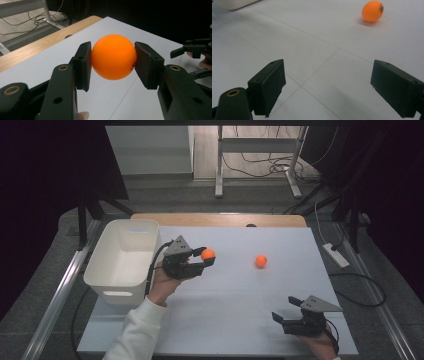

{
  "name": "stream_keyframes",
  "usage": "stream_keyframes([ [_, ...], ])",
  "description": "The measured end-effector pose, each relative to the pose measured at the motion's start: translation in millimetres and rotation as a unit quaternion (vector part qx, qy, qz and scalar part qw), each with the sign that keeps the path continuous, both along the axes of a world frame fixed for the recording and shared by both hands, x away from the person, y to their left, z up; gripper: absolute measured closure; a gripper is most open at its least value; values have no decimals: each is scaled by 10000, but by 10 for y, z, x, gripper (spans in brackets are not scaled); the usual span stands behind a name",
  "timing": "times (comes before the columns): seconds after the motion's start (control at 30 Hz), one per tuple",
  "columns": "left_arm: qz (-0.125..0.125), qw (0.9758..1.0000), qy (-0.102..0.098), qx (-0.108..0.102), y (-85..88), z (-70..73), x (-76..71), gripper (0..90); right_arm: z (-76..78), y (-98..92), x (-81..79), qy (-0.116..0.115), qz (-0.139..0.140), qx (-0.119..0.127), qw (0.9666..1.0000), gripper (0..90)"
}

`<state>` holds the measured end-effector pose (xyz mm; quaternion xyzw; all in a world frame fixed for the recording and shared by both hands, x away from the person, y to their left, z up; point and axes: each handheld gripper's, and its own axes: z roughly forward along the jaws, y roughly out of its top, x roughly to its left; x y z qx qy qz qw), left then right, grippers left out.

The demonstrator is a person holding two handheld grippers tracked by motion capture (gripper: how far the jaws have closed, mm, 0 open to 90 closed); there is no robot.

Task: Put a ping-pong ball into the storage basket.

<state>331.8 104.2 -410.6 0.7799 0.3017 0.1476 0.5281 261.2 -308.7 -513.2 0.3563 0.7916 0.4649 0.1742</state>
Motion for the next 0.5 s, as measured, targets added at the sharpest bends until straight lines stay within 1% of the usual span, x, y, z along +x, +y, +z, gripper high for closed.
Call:
stream_keyframes([
  [0.5,103,9999,-76,-91,88,58,-11,509,4,-8,-1,-14,-3,3,10000,126],
])
